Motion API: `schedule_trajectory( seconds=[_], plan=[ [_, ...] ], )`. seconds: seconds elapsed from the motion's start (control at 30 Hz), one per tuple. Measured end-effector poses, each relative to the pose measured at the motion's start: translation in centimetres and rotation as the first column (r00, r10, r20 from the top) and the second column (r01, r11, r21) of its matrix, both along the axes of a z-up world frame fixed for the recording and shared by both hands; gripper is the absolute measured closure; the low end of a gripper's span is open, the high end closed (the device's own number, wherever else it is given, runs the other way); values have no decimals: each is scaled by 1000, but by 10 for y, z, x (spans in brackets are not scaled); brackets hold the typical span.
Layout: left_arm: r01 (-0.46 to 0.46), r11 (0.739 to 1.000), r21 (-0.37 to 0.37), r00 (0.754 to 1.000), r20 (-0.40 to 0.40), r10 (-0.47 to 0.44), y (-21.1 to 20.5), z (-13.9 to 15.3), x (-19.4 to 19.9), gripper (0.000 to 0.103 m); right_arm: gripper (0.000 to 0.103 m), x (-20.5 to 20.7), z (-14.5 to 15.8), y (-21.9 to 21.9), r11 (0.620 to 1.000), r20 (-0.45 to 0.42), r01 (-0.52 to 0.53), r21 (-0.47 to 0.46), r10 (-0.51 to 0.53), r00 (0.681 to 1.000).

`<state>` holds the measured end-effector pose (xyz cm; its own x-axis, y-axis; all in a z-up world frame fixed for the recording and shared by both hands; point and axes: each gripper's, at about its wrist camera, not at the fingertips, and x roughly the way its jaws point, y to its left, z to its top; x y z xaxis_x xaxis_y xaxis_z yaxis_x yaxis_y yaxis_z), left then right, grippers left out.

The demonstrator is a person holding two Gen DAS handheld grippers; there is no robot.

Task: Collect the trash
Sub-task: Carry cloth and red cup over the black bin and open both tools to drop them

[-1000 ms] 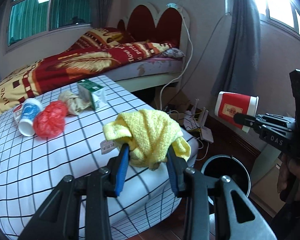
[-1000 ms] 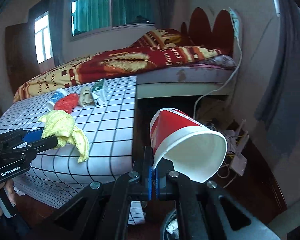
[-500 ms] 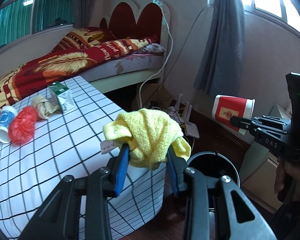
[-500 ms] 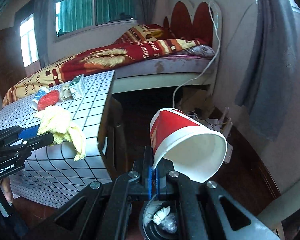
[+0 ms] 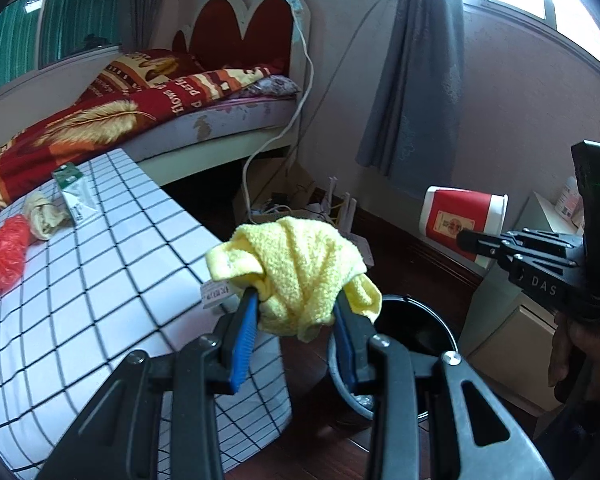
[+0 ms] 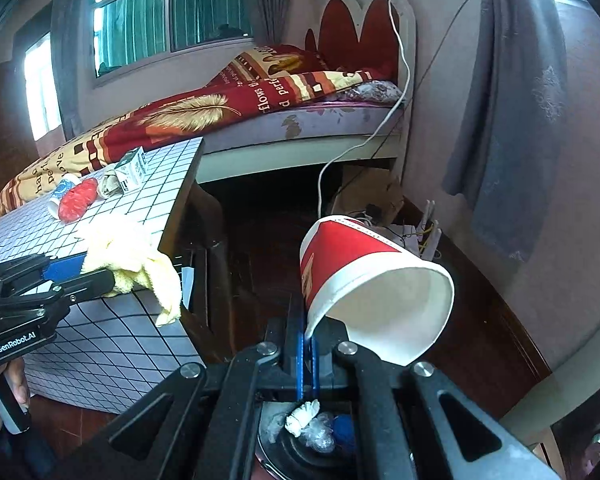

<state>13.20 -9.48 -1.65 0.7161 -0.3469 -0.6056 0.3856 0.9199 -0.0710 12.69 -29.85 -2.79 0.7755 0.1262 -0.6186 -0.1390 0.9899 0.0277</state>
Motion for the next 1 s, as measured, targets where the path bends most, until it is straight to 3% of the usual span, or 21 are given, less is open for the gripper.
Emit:
schedule_trajectory(
  seconds=[0.5,0.8,1.0],
  plan=[
    [139,990,39,986,-94,-135,-60,-38,3,66,100,-19,-53,-39,999,-123,-1,-43,-4,992],
    [264,960,99,944,-229,-236,-94,-84,7,66,100,-17,-96,-51,996,-259,-68,-61,50,965],
    [283,954,101,928,-279,-246,-103,-106,6,66,100,-13,-125,-49,992,-323,-106,-70,78,943]
  ],
)
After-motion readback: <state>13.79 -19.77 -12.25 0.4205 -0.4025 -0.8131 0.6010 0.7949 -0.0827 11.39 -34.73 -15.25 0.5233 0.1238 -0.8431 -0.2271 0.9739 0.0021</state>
